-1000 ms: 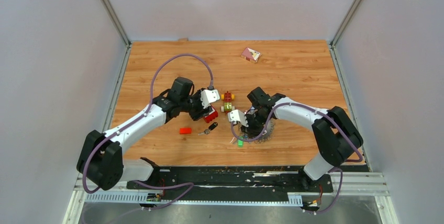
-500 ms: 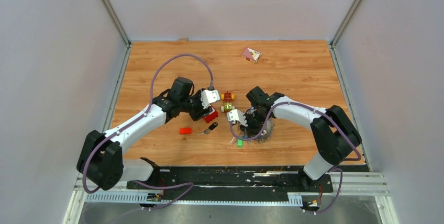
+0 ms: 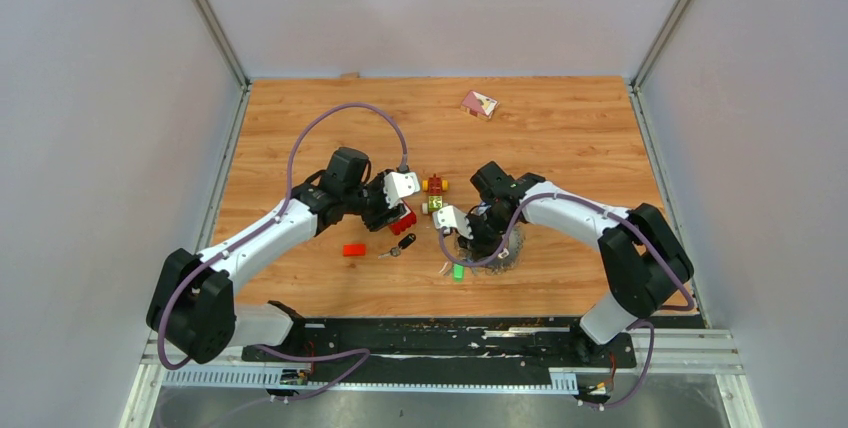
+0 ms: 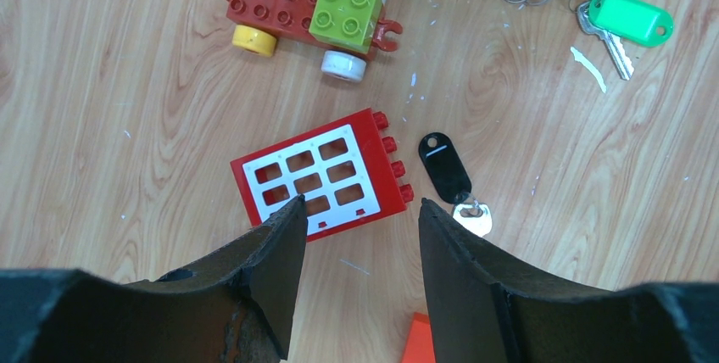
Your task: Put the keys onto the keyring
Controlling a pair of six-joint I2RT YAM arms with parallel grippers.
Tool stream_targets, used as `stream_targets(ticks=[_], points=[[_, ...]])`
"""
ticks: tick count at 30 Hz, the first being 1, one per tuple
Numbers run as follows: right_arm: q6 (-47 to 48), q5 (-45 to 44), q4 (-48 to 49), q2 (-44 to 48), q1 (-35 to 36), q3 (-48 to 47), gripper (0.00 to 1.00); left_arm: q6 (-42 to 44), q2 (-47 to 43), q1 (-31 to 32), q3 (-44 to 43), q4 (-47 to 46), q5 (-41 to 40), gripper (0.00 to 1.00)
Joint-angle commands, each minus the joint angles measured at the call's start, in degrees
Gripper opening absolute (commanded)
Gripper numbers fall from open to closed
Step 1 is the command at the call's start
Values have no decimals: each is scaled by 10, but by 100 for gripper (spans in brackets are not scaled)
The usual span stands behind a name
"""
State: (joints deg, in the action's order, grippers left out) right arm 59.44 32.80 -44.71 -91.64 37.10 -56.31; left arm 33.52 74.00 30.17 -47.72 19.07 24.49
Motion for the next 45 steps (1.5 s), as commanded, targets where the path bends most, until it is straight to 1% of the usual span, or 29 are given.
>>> stream_targets(ticks=[1, 10, 30, 45], points=[[-3, 21, 11, 14, 0, -18, 12, 6, -16, -4, -4, 5, 14, 59], [-2, 11, 33, -8, 1, -10, 13, 6, -15, -4, -4, 5, 12, 59], [3, -11, 52, -23, 2, 9, 13, 7, -14, -4, -4, 6, 13, 59], [11, -12, 50, -25, 7, 19, 12, 8, -13, -4, -4, 7, 14, 59]])
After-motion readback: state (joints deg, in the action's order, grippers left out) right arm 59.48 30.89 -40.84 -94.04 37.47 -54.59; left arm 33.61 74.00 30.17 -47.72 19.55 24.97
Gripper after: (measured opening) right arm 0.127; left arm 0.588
